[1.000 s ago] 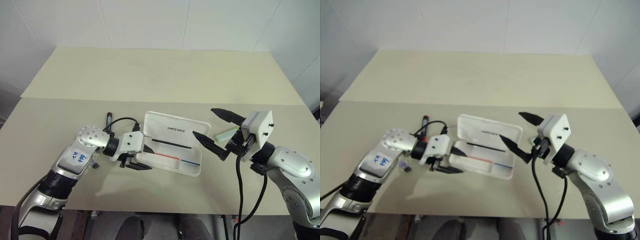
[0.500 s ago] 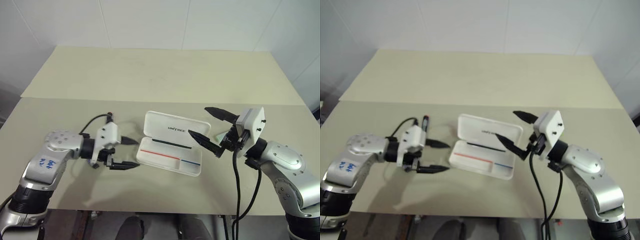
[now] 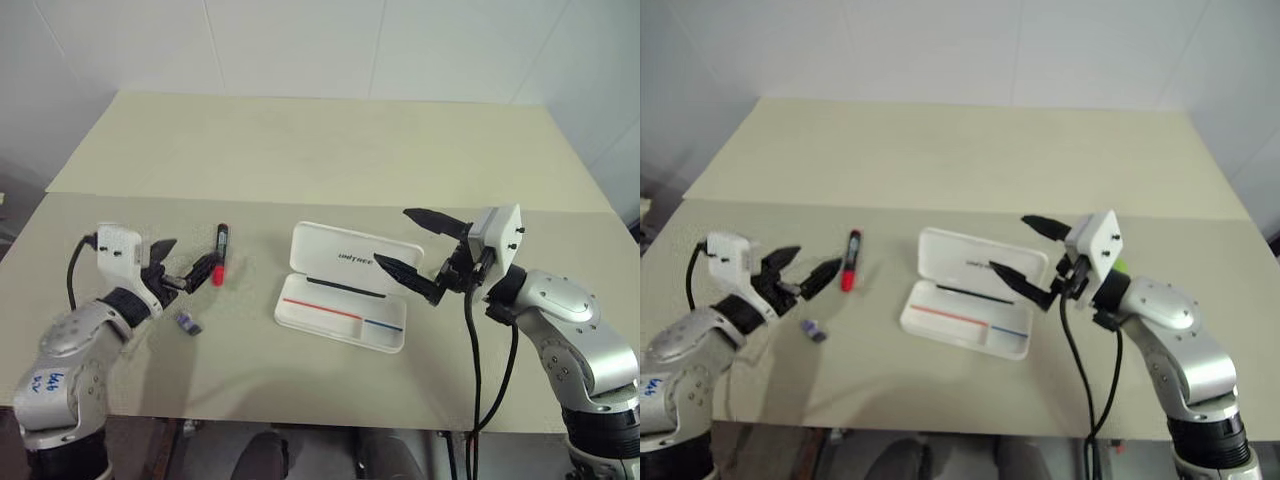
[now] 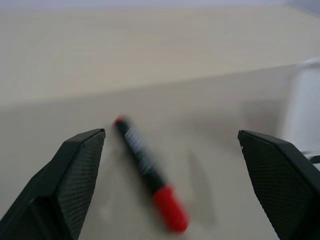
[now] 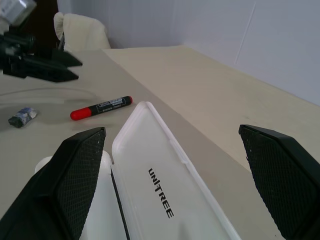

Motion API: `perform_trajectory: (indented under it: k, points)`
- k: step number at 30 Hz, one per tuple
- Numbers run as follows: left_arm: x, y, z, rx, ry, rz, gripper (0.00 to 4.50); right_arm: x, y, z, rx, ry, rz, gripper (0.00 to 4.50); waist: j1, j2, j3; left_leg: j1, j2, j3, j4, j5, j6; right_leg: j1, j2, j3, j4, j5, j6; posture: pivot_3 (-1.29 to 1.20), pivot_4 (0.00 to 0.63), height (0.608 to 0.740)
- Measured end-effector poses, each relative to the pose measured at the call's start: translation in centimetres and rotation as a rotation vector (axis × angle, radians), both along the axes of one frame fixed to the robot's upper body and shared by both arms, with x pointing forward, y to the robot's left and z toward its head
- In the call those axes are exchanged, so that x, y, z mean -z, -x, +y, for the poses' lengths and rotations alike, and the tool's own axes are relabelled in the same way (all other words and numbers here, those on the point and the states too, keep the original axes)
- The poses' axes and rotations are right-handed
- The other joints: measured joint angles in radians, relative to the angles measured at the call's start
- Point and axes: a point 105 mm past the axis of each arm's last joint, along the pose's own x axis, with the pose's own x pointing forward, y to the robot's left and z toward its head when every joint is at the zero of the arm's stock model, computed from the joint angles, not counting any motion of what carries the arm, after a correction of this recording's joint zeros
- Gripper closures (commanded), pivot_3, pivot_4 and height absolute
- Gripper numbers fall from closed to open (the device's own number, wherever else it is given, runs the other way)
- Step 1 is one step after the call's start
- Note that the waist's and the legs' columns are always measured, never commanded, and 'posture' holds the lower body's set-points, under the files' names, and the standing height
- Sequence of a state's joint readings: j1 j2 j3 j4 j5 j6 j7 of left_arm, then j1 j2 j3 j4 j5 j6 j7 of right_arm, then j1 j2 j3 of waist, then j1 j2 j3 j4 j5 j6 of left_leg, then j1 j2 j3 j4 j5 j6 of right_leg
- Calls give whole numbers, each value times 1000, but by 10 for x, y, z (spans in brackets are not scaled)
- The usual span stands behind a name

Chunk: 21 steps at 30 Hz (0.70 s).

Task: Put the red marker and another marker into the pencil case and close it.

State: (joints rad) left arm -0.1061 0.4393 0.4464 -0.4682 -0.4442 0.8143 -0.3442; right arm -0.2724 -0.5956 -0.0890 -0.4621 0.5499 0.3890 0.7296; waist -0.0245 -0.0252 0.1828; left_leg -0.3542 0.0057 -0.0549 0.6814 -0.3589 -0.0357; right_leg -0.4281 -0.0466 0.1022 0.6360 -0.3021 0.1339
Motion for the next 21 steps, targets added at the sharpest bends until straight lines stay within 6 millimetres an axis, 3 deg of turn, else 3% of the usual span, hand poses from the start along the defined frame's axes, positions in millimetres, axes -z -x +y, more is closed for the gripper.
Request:
perform_trajectory:
  k: [7,11,21]
  points:
    - [20,-5,-11,-96,-4,101,43,-4,1,2,-24,10,-15,0,-1,0,0,0,-5,-1,0,1,-1,0,0,0,0,0,-1,0,150,740]
    - [25,-16,-30,-59,-25,126,43,-5,1,2,-25,14,-16,0,-1,0,0,0,-5,-1,0,1,-1,0,0,-1,0,1,-1,0,150,740]
    - [42,-30,-23,-123,-50,209,43,-7,2,1,-25,26,-16,0,-1,0,0,0,-6,-1,-1,1,-2,0,0,-1,0,1,-1,0,150,740]
